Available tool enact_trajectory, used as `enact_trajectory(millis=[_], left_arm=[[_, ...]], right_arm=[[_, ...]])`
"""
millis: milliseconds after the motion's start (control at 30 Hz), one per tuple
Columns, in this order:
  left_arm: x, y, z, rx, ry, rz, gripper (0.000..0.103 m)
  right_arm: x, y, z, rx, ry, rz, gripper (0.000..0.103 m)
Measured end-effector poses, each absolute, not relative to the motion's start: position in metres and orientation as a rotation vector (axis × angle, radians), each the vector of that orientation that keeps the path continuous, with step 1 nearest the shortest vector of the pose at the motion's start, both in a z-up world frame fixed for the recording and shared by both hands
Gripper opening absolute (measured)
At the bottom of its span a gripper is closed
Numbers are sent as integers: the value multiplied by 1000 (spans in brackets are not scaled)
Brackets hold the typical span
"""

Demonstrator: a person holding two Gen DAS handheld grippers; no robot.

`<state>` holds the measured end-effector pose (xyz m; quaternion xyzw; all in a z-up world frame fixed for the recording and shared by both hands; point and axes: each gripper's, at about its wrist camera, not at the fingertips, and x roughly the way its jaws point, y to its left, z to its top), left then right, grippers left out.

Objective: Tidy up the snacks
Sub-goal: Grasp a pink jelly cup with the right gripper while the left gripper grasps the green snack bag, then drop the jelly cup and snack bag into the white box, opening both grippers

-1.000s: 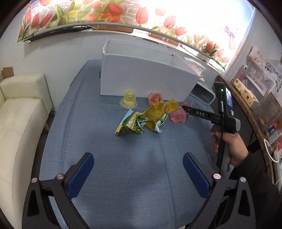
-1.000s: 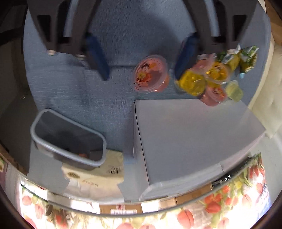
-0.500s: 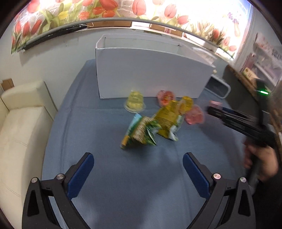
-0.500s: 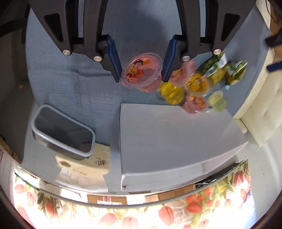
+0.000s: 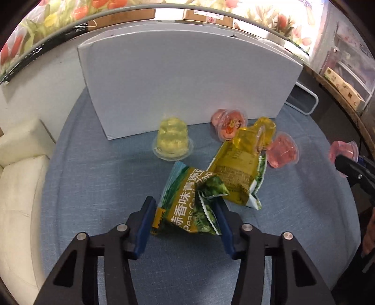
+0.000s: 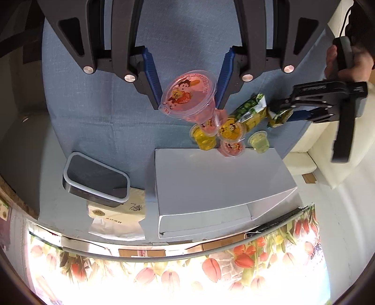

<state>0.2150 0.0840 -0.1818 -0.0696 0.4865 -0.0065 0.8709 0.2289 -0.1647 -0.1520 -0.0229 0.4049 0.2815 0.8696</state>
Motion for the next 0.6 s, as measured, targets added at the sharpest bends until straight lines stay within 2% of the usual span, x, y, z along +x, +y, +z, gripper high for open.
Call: enact_trajectory(millis=[67, 400, 600], left_arm=[[210, 85, -177, -172, 992, -43, 45], [178, 88, -141, -233, 920, -100, 43], [176, 85, -97, -213, 842, -112, 43]], right_arm=[[227, -165, -151, -41, 849, 594, 50], [217, -149, -139, -43, 827, 632, 50], [222, -137, -115, -31, 786, 673, 50]])
